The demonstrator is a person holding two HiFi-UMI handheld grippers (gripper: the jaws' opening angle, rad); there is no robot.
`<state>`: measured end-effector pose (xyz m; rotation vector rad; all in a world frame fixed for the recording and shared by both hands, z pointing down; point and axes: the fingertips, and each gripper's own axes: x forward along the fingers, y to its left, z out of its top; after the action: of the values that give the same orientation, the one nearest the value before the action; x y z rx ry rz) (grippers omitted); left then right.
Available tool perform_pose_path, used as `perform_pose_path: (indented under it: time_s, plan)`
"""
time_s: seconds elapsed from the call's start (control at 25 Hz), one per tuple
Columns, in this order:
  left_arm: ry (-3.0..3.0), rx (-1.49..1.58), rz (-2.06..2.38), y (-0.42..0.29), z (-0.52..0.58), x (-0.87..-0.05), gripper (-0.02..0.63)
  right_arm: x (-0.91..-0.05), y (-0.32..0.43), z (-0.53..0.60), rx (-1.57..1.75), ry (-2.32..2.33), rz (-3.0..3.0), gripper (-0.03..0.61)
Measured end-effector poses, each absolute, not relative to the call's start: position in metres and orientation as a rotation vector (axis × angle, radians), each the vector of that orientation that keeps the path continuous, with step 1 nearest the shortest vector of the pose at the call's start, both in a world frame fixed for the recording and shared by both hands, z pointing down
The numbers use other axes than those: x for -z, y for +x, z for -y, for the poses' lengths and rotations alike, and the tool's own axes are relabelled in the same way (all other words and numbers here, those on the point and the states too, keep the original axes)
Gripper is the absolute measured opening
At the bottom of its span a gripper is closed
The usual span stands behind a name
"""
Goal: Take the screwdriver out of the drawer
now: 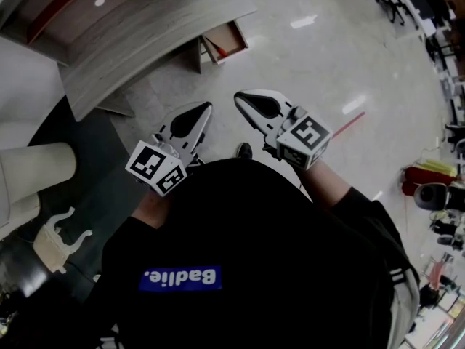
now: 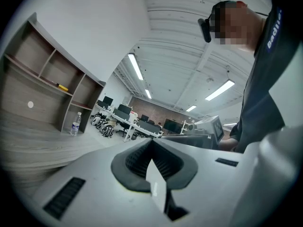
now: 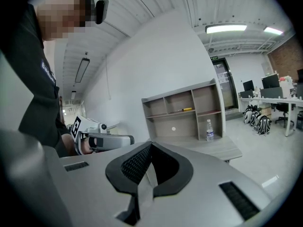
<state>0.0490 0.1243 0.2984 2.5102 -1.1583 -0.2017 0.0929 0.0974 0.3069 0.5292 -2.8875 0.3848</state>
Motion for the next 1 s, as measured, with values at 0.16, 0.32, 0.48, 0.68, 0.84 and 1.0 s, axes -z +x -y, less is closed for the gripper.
perform_pose_path:
  time_s: [0.16,0.32,0.48,0.68,0.84,1.0]
  plan:
    - [2.524,0.211,1.132,0.038,-0.128,-0.299,0.002,-0.31,0.083,-0.098,-0.377,0.576,2.866,0.03]
    - [2.549,0.217,1.094,0.023,-0.134,-0.299,0.002,-0.311,0.069,-0.097,-0.375,0.639,2.857,0.031]
    - [2.559,0.228,1.053,0.01,-0.138,-0.305,0.002,-0.312,0.053,-0.095,-0.36,0.698,2.855,0.029]
    - [2.564,0.228,1.007,0.003,-0.14,-0.309,0.002,-0.316,0.049,-0.097,-0.363,0.757,2.833,0.031]
    - [2.541,0.233,1.002,-0.001,-0.132,-0.311,0.002,-0.323,0.053,-0.087,-0.392,0.782,2.805,0.031]
    - [2.518,0.232,1.014,-0.004,-0.115,-0.317,0.002,-0.328,0.047,-0.064,-0.391,0.764,2.821,0.031]
